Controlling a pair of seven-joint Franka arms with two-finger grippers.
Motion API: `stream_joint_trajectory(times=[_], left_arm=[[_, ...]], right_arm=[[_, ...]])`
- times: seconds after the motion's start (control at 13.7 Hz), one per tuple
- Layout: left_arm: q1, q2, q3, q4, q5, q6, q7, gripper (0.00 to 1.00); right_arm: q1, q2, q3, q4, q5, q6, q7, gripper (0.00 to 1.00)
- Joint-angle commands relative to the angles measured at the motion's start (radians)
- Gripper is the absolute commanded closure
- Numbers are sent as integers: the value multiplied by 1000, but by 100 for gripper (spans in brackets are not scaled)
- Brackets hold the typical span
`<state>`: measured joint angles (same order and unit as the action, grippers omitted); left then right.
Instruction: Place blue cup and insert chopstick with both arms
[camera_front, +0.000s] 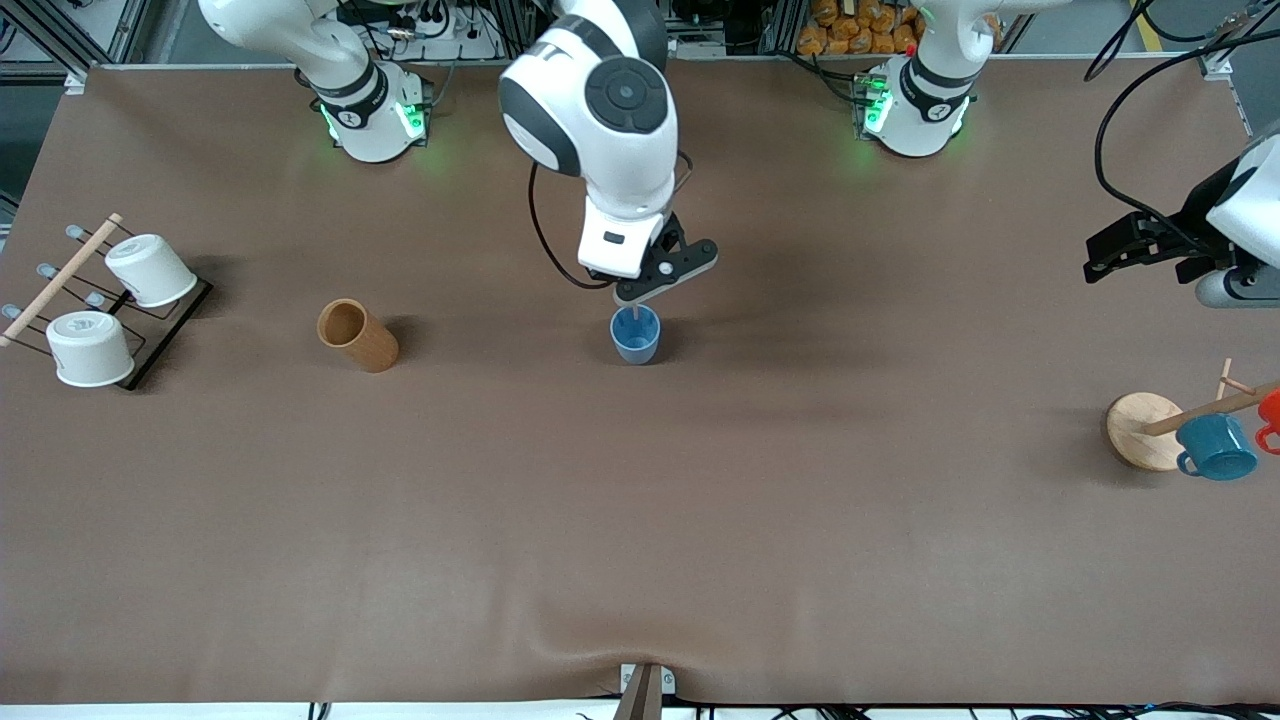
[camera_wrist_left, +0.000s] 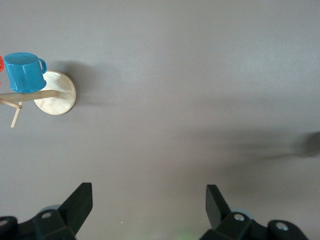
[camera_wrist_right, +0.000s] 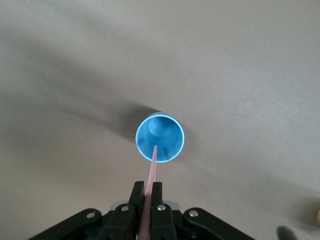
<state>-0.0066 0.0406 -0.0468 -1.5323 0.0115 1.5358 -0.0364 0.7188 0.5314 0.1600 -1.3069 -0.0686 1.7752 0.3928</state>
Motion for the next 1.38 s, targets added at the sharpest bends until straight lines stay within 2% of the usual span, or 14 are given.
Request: stream_joint_trajectory(times=[0.0, 0.58, 0.66, 0.73, 0.95, 1.31], left_arm=[[-10, -10, 10, -11, -21, 3, 20, 0], [-6, -27, 10, -17, -19, -20, 20, 0], [-9, -28, 8, -19, -19, -20, 16, 0], [-10, -30, 1, -20, -21, -20, 6, 0], [-7, -33, -7, -20, -21, -26, 9, 0], [-6, -45, -7, -20, -21, -45, 9, 0]], right_arm=[[22, 36, -4, 9, -52, 16, 44, 100], [18, 73, -5, -5, -92, 93, 44, 100], [14, 73, -5, -5, -108, 93, 44, 55], [13, 72, -5, -5, -109, 92, 44, 1], [10, 52, -5, -3, -106, 79, 43, 0], [-25, -109, -7, 6, -102, -112, 47, 0]])
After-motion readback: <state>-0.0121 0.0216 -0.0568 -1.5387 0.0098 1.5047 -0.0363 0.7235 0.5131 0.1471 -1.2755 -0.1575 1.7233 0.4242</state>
